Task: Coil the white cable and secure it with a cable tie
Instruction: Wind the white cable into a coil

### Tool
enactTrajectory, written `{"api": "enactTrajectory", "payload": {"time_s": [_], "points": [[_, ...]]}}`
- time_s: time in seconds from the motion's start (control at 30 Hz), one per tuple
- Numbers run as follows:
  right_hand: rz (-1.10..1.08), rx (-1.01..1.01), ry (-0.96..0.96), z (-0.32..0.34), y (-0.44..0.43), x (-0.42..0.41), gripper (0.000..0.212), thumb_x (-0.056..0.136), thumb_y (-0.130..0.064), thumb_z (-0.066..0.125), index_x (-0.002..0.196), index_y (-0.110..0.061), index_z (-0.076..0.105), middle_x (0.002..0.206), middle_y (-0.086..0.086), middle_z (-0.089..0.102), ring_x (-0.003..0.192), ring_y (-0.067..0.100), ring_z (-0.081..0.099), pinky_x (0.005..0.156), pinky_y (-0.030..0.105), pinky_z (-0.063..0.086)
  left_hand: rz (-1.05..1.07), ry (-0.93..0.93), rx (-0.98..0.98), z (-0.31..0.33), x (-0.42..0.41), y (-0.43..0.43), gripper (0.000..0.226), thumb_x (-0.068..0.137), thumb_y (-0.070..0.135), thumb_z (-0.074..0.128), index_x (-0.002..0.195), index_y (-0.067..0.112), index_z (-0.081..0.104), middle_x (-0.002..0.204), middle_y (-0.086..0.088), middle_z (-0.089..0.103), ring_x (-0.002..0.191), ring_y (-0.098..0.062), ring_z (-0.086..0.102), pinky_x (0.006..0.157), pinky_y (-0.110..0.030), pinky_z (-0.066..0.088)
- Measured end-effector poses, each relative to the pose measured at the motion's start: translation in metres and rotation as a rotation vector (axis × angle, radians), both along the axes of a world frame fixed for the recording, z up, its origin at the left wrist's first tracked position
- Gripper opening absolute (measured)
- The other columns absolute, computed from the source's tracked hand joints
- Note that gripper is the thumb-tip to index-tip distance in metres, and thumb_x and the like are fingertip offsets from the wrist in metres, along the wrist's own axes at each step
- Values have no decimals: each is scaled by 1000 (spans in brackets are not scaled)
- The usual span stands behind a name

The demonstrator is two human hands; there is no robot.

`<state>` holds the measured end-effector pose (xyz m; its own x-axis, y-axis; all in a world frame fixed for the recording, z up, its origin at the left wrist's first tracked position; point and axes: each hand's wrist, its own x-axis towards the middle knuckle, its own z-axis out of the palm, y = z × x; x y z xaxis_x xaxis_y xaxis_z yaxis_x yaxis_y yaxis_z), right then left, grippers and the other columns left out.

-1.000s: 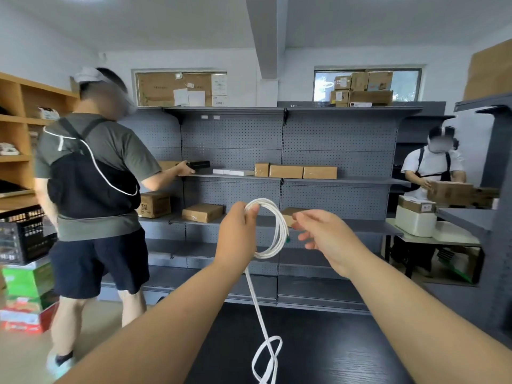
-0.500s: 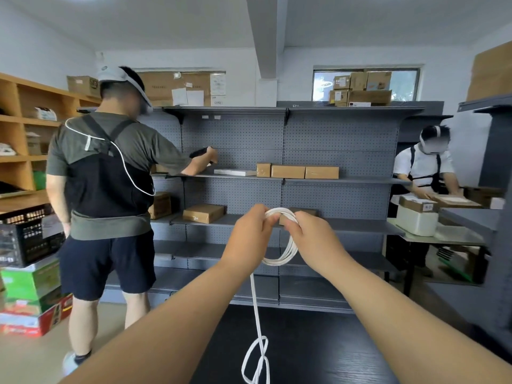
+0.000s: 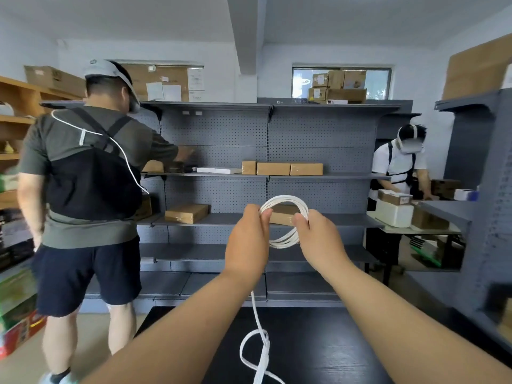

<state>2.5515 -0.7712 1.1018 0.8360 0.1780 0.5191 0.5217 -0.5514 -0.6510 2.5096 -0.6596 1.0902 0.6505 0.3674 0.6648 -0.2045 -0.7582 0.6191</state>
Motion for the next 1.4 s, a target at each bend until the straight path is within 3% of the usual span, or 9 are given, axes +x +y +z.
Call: {"api": "enactTrajectory", "payload": {"time_s": [0.23, 0.47, 0.53, 0.6, 0.73, 0.87, 1.0, 1.23, 1.4], "points": [[-112, -406, -286, 14, -7, 2, 14, 99, -19, 34, 106, -11, 42, 93, 9, 56, 72, 27, 46, 58, 33, 35, -65, 97, 441, 9, 4, 12, 28, 99, 38, 26, 85, 14, 31, 66, 6, 34, 63, -23, 40, 55, -34, 26], [-159, -834, -571, 8, -9, -2, 12, 88, -8, 54, 97, -6, 47, 75, 9, 57, 48, 28, 43, 39, 26, 6, -112, 46, 827, 10, 10, 27, 38, 100, 38, 25, 101, 6, 45, 88, -10, 53, 70, -30, 48, 57, -36, 32], [-162, -795, -570, 9, -7, -4, 20, 80, -3, 62, 93, -6, 47, 68, 8, 54, 45, 21, 32, 37, 24, 6, -148, -35, 843, 7, 13, 31, 42, 98, 41, 26, 93, 5, 49, 78, -10, 55, 61, -31, 52, 48, -36, 33], [-167, -754, -463, 4, -5, -3, 15, 92, -6, 42, 107, -8, 42, 82, 8, 53, 58, 22, 40, 41, 30, 21, -146, -103, 769, 3, 15, 31, 44, 95, 42, 29, 88, 5, 51, 72, -9, 54, 53, -32, 52, 42, -35, 34], [-216, -450, -284, -4, -5, 2, 8, 99, -15, 33, 102, -10, 40, 78, 3, 46, 66, 25, 44, 51, 32, 28, -135, 31, 368, -3, 15, 22, 33, 96, 39, 37, 99, 8, 48, 88, -10, 55, 75, -31, 53, 64, -42, 42], [-203, -243, -176, -9, -6, 2, 10, 100, -18, 32, 92, -13, 37, 75, 5, 50, 67, 28, 46, 54, 32, 30, -240, 49, 141, -9, 16, 16, 22, 97, 33, 40, 88, 14, 44, 82, -9, 54, 65, -20, 47, 56, -29, 28], [-180, -212, -168, -14, -11, 0, 18, 100, -23, 32, 102, -10, 44, 75, 5, 52, 67, 26, 47, 49, 31, 27, -130, 121, 265, -8, 18, 12, 29, 99, 35, 33, 93, 9, 45, 80, -9, 56, 73, -30, 55, 62, -40, 41], [-208, -667, -366, -8, -19, -1, 18, 99, -21, 34, 114, -11, 37, 95, 7, 59, 66, 30, 52, 41, 29, 17, 21, 178, 658, -9, 23, 8, 33, 100, 36, 23, 101, 11, 43, 95, -7, 56, 73, -24, 43, 57, -36, 31], [-202, -608, -295, -9, -18, -2, 11, 98, -13, 32, 106, -8, 38, 90, 11, 61, 63, 27, 40, 42, 29, 13, 104, 100, 444, -18, 27, -7, 37, 97, 43, 29, 106, 12, 47, 104, -6, 51, 87, -27, 50, 60, -37, 38]]}}
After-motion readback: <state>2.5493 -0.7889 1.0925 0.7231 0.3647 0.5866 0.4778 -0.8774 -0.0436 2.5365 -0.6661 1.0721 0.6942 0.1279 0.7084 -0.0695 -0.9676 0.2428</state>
